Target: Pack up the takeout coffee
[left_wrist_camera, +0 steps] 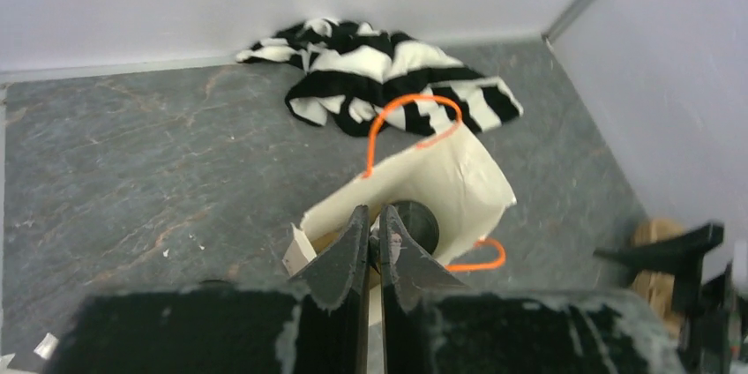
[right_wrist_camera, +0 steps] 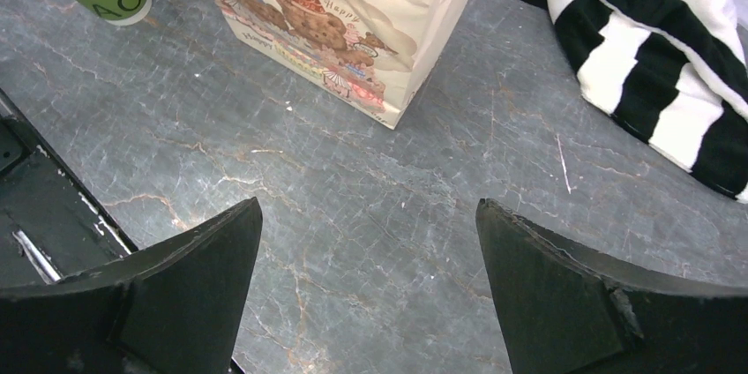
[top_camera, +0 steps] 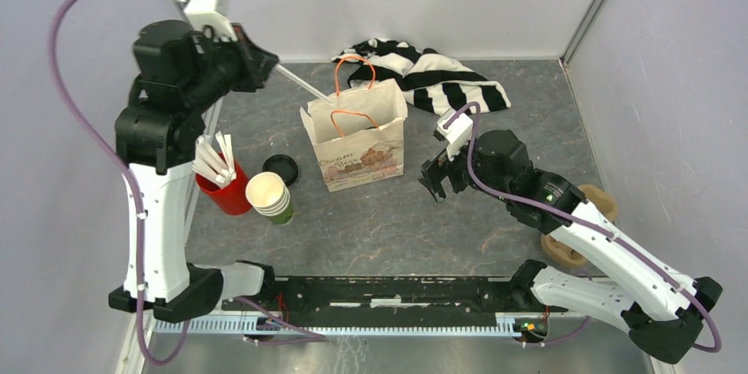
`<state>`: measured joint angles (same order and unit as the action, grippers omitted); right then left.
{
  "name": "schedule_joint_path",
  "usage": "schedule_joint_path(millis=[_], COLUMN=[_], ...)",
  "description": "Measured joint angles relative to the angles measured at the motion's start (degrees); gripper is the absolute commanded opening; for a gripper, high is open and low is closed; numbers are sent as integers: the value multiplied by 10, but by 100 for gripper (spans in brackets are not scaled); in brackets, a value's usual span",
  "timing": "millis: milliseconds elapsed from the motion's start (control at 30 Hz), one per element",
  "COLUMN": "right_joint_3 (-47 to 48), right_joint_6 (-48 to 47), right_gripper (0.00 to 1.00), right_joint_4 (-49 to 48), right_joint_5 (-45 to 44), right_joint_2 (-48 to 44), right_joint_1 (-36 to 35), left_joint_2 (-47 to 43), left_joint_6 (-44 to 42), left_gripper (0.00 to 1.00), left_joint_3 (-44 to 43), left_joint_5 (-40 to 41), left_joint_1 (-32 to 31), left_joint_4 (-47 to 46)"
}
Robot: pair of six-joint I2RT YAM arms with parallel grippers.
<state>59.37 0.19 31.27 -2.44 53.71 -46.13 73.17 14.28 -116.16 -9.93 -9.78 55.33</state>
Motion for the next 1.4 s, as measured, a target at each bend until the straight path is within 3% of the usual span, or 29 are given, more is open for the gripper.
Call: schedule_joint_path(millis=[100,400,867,933,1133,1267,1400], right_joint_3=[5,6,6,6,6,16,44], right_joint_6=[6,24,25,25,37,74,78], right_gripper=[98,98,98,98,98,98,98], right_joint_4=[1,5,6,6,7,32,51], right_joint_5=[-7,-16,-23,-27,-48,-102,-160], right_joint_2=[0,-1,4,3,0,4,9], right_joint_1=[0,0,0,0,0,0,0], left_joint_2=[3,12,76,85,130,139,134], left_joint_6=[-30,-87,-103,-103,-105,-104,-100], left_gripper=[2,2,3,13,66,80,87], left_joint_3=[0,0,58,61,67,65,40], left_joint_5=[25,118,333,349,384,388,384], left_joint_1=[-60,-150,-306,-320,-341,-341,-341], left_joint_4=[17,40,45,39,31,35,38])
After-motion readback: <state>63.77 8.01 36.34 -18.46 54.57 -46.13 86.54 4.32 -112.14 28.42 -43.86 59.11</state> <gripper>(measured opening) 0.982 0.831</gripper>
